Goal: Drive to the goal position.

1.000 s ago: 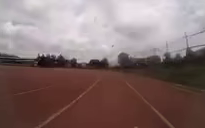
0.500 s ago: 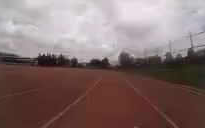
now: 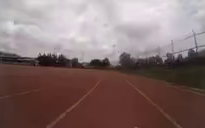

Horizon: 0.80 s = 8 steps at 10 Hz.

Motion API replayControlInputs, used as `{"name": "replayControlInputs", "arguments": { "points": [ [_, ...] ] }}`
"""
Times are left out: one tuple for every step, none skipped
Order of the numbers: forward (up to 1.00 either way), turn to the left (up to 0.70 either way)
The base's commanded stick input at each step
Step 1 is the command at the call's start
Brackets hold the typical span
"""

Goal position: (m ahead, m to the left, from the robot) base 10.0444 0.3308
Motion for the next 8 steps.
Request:
{"name": "replayControlInputs", "arguments": {
  "points": [
    [0.70,0.00],
    [0.70,0.00],
    [0.70,0.00],
    [0.70,0.00],
    [0.70,0.00],
    [0.70,0.00],
    [0.70,0.00],
    [0.70,0.00]
  ]
}}
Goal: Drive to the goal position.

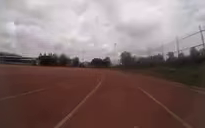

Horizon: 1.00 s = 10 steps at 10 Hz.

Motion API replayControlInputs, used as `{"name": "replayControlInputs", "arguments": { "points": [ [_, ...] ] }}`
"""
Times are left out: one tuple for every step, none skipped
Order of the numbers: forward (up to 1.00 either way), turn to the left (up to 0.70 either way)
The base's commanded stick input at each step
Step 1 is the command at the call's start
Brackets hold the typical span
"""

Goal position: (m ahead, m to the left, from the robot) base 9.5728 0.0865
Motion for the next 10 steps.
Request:
{"name": "replayControlInputs", "arguments": {
  "points": [
    [0.70,0.00],
    [0.70,0.00],
    [0.70,0.00],
    [0.70,0.00],
    [0.70,0.00],
    [0.70,0.00],
    [0.70,0.00],
    [0.70,0.00],
    [0.70,0.00],
    [0.70,0.00]
  ]
}}
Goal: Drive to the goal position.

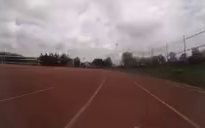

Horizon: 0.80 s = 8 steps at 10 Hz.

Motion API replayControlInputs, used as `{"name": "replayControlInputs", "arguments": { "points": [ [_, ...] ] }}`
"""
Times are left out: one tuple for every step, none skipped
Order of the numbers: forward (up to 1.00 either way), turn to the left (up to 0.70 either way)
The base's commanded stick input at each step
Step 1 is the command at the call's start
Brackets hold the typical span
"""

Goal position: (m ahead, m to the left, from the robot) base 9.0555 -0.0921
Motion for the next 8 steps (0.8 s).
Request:
{"name": "replayControlInputs", "arguments": {
  "points": [
    [0.70,0.00],
    [0.70,0.00],
    [0.70,0.00],
    [0.70,0.00],
    [0.70,0.00],
    [0.70,0.00],
    [0.70,0.00],
    [0.70,0.00]
  ]
}}
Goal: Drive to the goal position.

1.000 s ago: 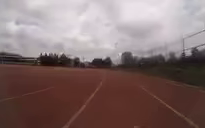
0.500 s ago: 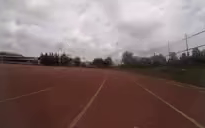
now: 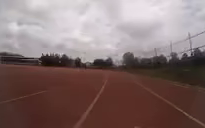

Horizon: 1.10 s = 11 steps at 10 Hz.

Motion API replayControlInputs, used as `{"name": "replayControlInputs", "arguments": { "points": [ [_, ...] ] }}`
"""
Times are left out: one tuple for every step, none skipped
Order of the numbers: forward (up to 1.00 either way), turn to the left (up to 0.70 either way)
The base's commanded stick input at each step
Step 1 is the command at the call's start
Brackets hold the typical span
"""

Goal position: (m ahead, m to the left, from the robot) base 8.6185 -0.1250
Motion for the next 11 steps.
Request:
{"name": "replayControlInputs", "arguments": {
  "points": [
    [0.70,0.00],
    [0.70,0.00],
    [0.70,0.00],
    [0.70,0.00],
    [0.70,0.00],
    [0.70,0.00],
    [0.70,0.00],
    [0.70,0.00],
    [0.70,0.00],
    [0.70,0.00],
    [0.70,0.00]
  ]
}}
